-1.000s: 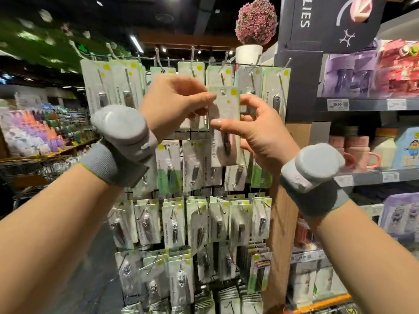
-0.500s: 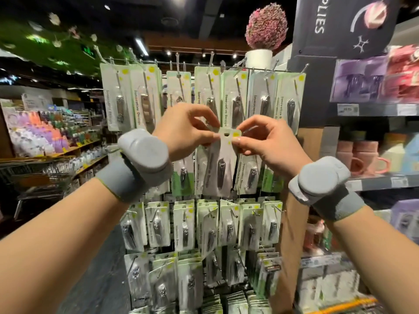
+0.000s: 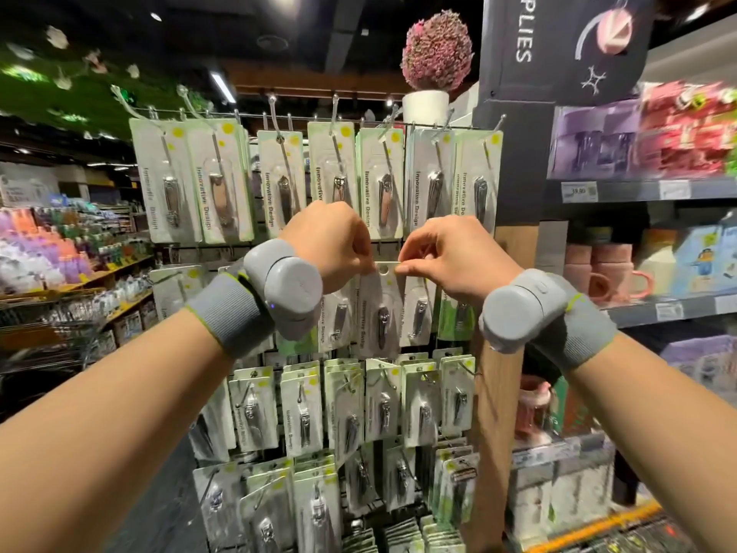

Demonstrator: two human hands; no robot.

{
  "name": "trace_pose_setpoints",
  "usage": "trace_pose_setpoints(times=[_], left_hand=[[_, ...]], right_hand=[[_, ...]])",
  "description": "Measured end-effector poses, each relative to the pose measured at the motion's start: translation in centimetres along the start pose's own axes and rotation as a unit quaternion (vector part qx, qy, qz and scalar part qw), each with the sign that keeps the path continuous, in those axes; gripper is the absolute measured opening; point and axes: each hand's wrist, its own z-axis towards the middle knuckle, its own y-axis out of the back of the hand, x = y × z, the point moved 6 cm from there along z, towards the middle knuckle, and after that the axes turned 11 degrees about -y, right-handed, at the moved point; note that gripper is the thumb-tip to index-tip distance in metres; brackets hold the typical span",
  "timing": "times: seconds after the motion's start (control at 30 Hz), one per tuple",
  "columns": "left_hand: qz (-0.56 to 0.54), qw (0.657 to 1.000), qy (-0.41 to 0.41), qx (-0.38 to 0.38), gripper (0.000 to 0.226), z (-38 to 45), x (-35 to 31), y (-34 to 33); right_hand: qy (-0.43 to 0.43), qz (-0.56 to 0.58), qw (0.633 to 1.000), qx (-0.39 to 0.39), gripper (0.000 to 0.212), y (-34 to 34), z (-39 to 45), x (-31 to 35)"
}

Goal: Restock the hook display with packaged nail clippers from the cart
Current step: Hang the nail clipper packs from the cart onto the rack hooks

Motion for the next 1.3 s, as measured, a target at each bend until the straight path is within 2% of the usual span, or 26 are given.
trace_pose_setpoints(times=[0.23, 0.4, 0.7, 1.03, 1.17, 1.3], left_hand=[[0.007, 1.000, 0.002, 0.011, 0.008, 0.1, -0.3, 0.1], [-0.004, 1.000, -0.001, -0.014, 0.009, 0.3, -0.3, 0.8], [0.016, 0.999, 0.004, 0.032, 0.010, 0.8, -0.4, 0.5], [0.023, 0.999, -0.016, 0.045, 0.007, 1.0, -0.5, -0.1], [0.008, 1.000, -0.022, 0.019, 0.006, 1.2, -0.2, -0.2], [0.025, 0.999, -0.011, 0.046, 0.008, 1.3, 0.4, -0.9]], right_hand=[[0.014, -0.035, 0.999, 0.027, 0.016, 0.2, 0.3, 0.5], [0.002, 0.003, 0.999, 0.033, 0.014, 0.9, 0.5, 0.5], [-0.004, -0.039, 0.996, 0.082, 0.017, 0.3, 0.9, 0.7], [0.007, -0.072, 0.991, 0.113, 0.019, 0.2, 1.2, 0.6], [-0.002, -0.041, 0.994, 0.105, 0.012, 0.5, 1.5, 0.1], [0.007, -0.071, 0.991, 0.116, 0.014, -0.8, 2.1, 0.2]])
